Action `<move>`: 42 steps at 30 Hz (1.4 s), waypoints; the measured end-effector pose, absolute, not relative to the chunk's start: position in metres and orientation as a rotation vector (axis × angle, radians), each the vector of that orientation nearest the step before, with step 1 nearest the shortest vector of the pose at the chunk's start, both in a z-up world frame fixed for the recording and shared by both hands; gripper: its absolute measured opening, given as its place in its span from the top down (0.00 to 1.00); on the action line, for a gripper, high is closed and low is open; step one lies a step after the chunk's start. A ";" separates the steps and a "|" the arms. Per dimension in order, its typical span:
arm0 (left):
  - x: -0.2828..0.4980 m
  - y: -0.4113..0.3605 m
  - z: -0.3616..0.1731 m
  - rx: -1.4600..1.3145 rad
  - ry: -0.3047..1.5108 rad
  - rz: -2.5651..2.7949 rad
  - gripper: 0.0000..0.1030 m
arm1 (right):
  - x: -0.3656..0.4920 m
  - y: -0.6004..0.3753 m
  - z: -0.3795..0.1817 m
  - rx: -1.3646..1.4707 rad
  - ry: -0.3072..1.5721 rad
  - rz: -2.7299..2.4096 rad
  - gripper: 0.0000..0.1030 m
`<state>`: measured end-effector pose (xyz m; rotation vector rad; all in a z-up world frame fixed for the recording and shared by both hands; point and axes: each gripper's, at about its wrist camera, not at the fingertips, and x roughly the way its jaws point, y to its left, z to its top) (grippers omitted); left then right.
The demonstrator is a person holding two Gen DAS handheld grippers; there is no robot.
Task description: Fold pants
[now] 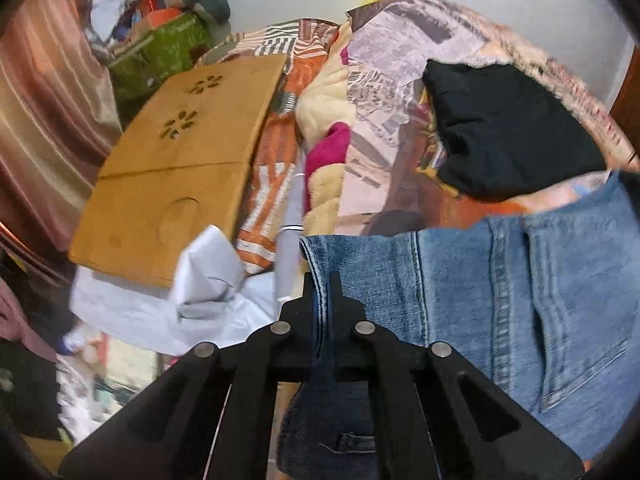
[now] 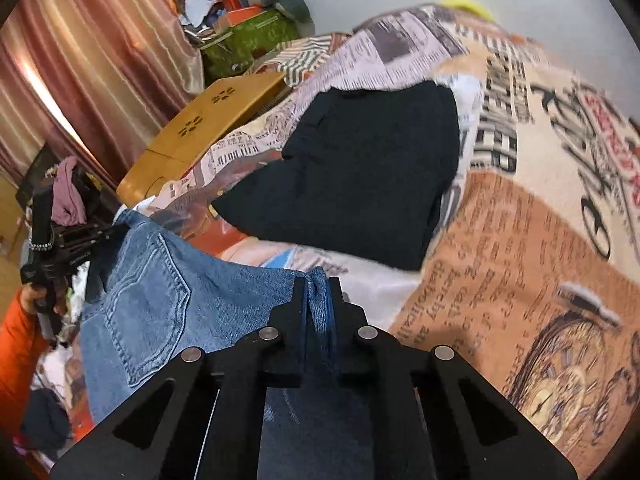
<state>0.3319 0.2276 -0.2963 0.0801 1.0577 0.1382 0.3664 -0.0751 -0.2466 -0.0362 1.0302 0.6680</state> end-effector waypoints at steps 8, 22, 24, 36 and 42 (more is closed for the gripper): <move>0.324 0.248 -0.294 0.088 1.082 0.229 0.93 | 0.388 -0.053 -0.245 -0.054 0.984 0.646 0.93; 0.295 0.224 -0.232 0.092 0.969 0.198 0.91 | 0.344 -0.199 -0.192 0.060 0.965 0.402 0.89; 0.285 0.214 -0.217 0.061 0.936 0.158 0.86 | 0.311 -0.231 -0.183 0.079 0.963 0.366 0.75; 0.230 0.156 -0.261 -0.049 1.060 0.056 0.61 | 0.118 -0.434 -0.200 0.373 0.931 -0.127 0.55; 0.235 0.142 -0.289 -0.083 1.114 0.119 0.58 | 0.073 -0.496 -0.253 0.568 0.990 -0.311 0.55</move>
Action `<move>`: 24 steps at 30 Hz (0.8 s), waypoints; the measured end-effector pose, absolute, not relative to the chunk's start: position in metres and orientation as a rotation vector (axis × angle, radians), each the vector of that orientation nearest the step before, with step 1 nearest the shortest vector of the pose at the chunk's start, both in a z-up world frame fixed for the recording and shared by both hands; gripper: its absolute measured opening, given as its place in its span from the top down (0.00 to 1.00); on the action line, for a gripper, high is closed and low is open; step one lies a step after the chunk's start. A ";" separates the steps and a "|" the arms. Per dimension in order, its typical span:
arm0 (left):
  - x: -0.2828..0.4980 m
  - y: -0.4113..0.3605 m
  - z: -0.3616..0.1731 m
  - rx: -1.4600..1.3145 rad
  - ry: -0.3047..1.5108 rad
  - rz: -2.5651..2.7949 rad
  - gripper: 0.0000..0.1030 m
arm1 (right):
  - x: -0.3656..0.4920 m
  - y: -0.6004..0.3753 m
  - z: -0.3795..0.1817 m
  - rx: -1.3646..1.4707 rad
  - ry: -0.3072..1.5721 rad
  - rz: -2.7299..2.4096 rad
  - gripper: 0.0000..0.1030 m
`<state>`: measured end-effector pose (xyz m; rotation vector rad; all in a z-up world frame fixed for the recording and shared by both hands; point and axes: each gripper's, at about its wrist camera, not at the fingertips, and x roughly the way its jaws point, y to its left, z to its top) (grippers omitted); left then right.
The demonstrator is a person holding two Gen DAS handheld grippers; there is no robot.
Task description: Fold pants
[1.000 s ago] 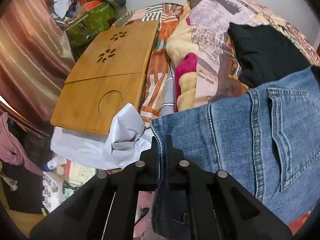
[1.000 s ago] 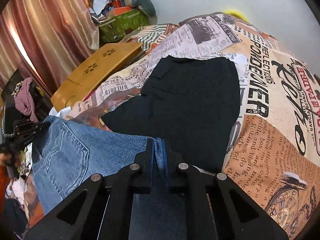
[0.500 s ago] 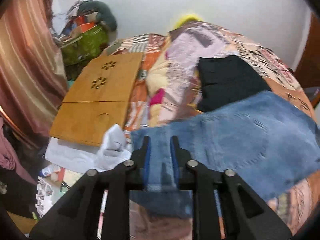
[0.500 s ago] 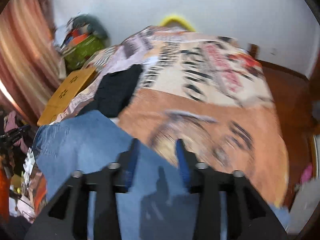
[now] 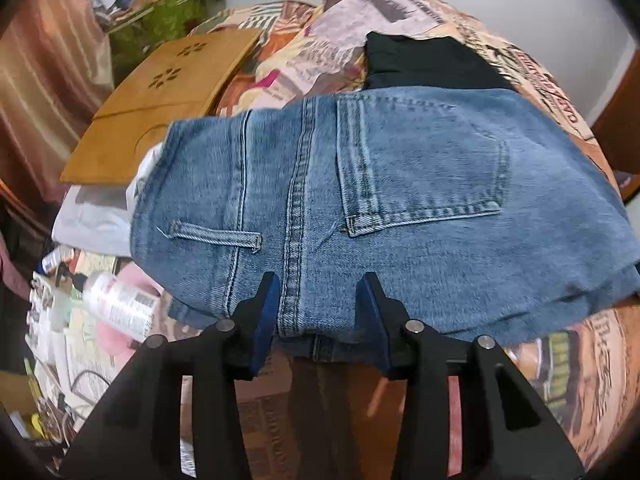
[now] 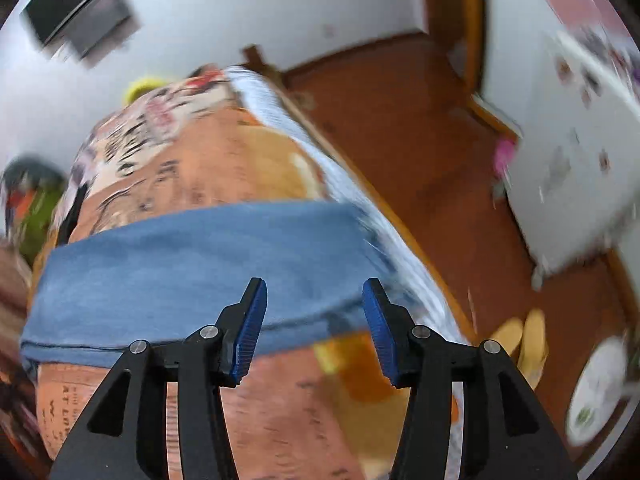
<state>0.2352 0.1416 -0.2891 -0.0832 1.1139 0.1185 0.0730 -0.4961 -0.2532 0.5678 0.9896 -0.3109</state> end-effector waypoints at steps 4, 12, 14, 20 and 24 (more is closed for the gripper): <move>0.240 0.137 -0.293 -0.065 1.127 0.150 0.57 | 0.065 -0.514 -0.287 0.725 1.000 -0.348 0.55; 0.240 0.130 -0.296 -0.011 1.135 0.194 0.56 | 0.066 -0.520 -0.310 0.905 0.939 -0.352 0.39; 0.241 0.127 -0.297 -0.002 1.135 0.206 0.56 | 0.071 -0.518 -0.314 0.921 0.932 -0.328 0.38; 0.244 0.120 -0.299 0.049 1.138 0.231 0.56 | 0.082 -0.522 -0.330 0.941 0.917 -0.311 0.35; 0.244 0.121 -0.299 0.041 1.140 0.235 0.56 | 0.088 -0.522 -0.325 0.848 0.902 -0.312 0.53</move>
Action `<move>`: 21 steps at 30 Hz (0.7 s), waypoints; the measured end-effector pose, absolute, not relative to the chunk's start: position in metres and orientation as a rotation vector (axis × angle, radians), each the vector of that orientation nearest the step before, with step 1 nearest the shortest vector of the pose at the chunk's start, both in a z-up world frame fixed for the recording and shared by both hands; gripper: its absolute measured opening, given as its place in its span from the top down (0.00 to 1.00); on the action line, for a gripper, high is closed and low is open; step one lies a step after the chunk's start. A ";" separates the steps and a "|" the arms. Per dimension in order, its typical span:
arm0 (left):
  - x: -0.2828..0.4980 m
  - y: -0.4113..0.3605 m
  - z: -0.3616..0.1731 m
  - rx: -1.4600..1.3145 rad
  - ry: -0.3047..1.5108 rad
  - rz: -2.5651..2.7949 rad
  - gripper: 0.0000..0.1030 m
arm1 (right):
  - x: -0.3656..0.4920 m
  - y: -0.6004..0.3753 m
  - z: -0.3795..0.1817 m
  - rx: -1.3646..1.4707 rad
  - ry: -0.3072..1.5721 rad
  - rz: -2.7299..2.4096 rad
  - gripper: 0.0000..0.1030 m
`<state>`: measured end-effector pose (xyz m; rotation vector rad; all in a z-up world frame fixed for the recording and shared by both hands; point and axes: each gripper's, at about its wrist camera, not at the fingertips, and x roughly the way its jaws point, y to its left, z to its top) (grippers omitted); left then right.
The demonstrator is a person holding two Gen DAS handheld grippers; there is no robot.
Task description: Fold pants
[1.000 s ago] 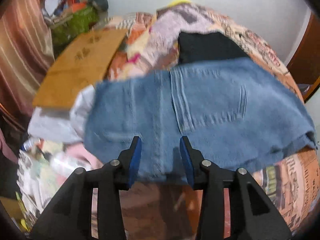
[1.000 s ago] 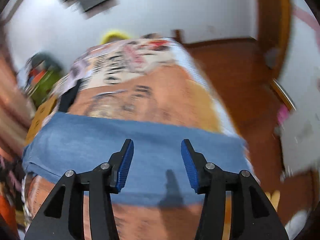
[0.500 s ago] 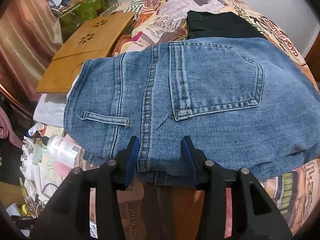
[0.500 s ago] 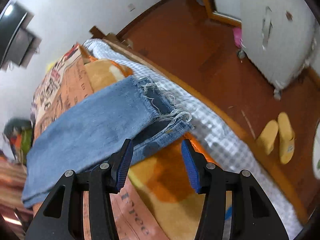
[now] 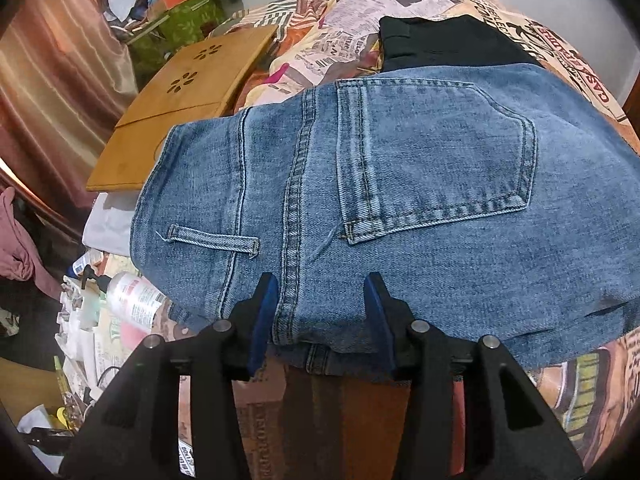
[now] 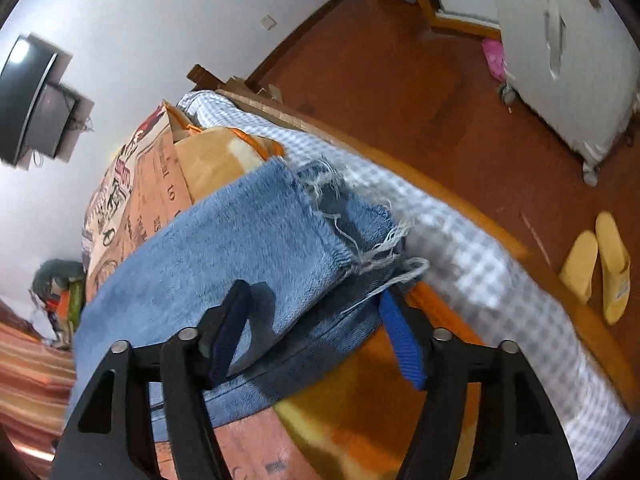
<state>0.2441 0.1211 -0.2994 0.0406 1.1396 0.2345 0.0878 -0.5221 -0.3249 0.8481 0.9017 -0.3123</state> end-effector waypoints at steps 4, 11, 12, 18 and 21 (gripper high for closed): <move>0.245 0.119 -0.300 0.046 1.140 0.244 0.56 | 0.095 -0.528 -0.319 0.801 0.877 -0.285 0.82; 0.245 0.118 -0.300 0.046 1.142 0.243 0.55 | 0.111 -0.532 -0.269 0.603 0.765 -0.299 0.87; 0.245 0.118 -0.300 0.048 1.141 0.242 0.55 | 0.111 -0.533 -0.264 0.582 0.753 -0.308 0.87; 0.247 0.122 -0.299 0.034 1.139 0.239 0.54 | 0.124 -0.540 -0.304 0.595 0.941 -0.340 0.79; 0.243 0.129 -0.287 0.011 1.134 0.240 0.54 | 0.115 -0.542 -0.314 0.647 0.978 -0.347 0.69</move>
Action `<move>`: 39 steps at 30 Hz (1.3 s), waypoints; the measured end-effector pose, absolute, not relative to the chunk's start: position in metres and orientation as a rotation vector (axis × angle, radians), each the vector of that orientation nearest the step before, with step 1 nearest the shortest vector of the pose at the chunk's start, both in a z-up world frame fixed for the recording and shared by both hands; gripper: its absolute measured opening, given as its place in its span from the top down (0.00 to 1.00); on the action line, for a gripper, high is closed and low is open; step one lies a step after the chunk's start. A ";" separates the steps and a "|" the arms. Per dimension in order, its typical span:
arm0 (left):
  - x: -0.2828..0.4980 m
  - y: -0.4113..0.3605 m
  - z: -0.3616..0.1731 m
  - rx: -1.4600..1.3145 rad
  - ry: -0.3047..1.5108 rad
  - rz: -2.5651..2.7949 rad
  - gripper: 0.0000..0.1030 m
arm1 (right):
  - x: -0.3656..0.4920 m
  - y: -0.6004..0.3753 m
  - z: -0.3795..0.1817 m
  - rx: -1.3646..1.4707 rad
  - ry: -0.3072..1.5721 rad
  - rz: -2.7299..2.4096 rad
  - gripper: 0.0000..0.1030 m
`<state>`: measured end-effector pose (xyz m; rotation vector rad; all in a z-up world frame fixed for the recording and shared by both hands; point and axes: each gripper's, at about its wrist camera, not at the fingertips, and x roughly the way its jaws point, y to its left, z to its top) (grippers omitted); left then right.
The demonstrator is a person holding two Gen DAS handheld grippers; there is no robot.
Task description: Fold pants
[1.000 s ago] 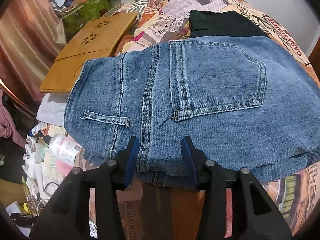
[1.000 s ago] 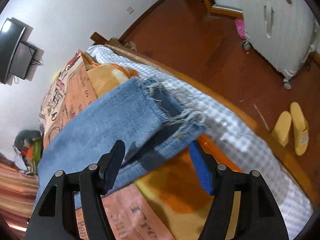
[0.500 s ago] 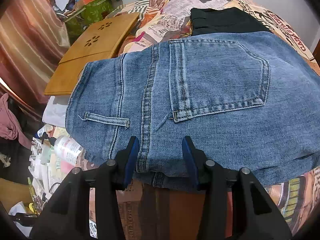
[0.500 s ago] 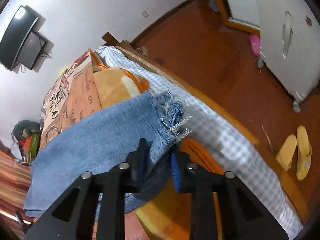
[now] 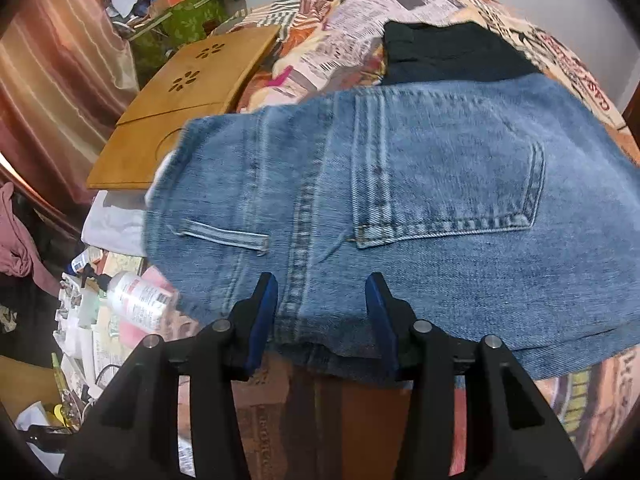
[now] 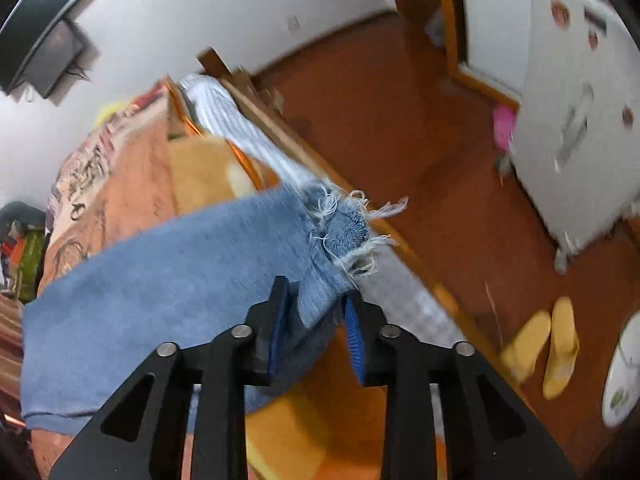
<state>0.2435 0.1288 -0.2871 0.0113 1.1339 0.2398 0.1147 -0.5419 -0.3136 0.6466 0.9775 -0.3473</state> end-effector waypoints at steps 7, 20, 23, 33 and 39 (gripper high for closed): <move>0.213 0.175 -0.237 -0.077 1.003 0.294 0.51 | 0.093 -0.545 -0.288 0.658 0.920 -0.357 0.58; 0.214 0.208 -0.278 -0.268 1.078 0.244 0.50 | 0.105 -0.504 -0.292 0.607 0.982 -0.316 0.52; 0.225 0.196 -0.289 -0.218 1.098 0.270 0.59 | 0.104 -0.500 -0.291 0.591 0.982 -0.300 0.52; 0.230 0.181 -0.287 -0.112 1.073 0.321 0.80 | 0.101 -0.517 -0.304 0.670 0.946 -0.297 0.52; 0.233 0.178 -0.286 -0.093 1.083 0.336 0.80 | 0.119 -0.529 -0.321 0.722 0.946 -0.298 0.52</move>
